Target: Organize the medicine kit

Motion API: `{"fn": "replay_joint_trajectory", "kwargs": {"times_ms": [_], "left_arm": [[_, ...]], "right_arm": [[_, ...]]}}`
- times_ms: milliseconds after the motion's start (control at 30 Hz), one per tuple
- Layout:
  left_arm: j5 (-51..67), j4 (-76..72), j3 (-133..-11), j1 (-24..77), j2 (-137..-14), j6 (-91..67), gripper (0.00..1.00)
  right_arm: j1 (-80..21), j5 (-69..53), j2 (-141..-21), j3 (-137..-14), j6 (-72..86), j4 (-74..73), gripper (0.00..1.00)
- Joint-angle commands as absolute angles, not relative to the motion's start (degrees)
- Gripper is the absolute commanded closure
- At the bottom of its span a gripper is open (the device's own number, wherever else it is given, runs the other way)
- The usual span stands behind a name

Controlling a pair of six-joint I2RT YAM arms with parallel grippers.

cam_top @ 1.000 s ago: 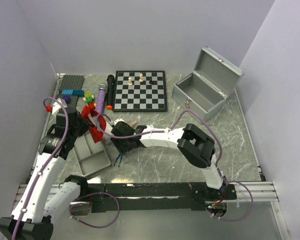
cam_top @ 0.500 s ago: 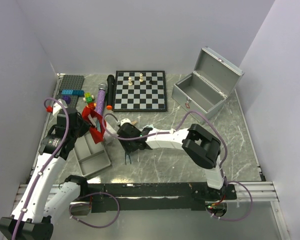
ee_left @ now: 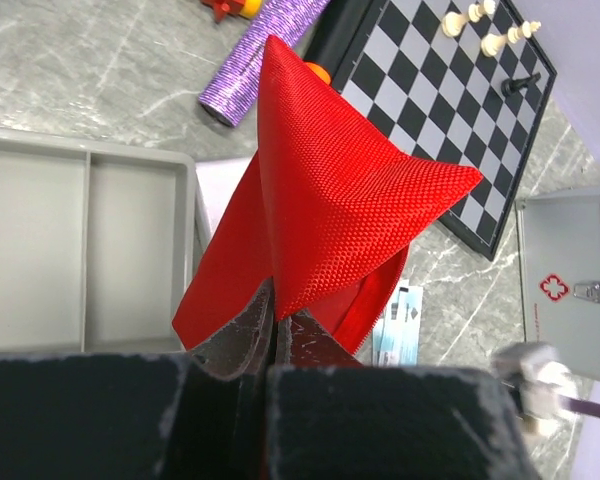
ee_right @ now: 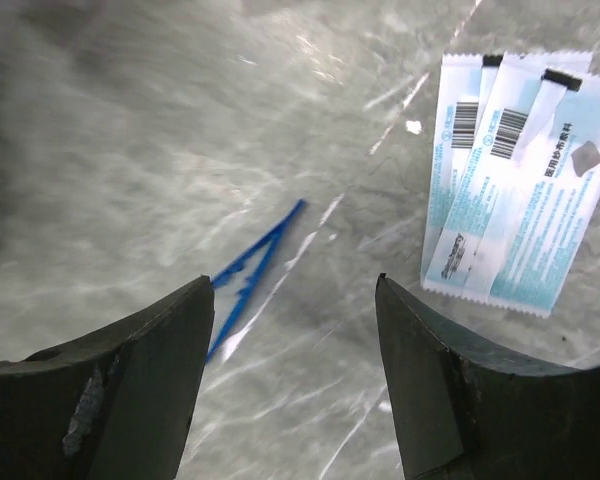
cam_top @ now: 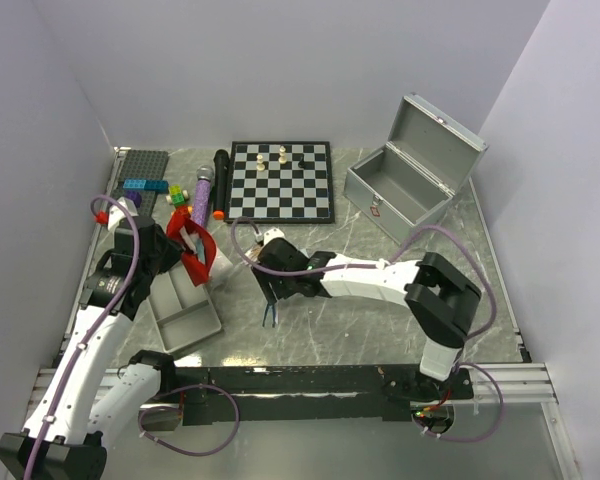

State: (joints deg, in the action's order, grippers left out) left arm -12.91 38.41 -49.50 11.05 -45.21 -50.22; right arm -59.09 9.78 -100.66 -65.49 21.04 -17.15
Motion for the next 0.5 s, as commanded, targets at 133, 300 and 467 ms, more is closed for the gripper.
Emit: {"fn": "replay_joint_trajectory", "kwargs": {"times_ms": [133, 300, 467], "left_arm": [[-9.1, 34.0, -47.8, 10.7, -45.3, -49.9, 0.99], [-8.5, 33.7, -46.8, 10.7, -45.0, -50.0, 0.99], [-8.3, 33.8, -46.1, 10.7, -44.5, -49.9, 0.99]], "right_arm": [[-59.3, 4.2, -99.4, -71.6, 28.7, -23.0, 0.3], [-59.4, 3.4, -104.3, -74.1, 30.4, -25.3, 0.32], [-59.5, 3.8, -108.1, -76.1, 30.8, -26.8, 0.32]]}}
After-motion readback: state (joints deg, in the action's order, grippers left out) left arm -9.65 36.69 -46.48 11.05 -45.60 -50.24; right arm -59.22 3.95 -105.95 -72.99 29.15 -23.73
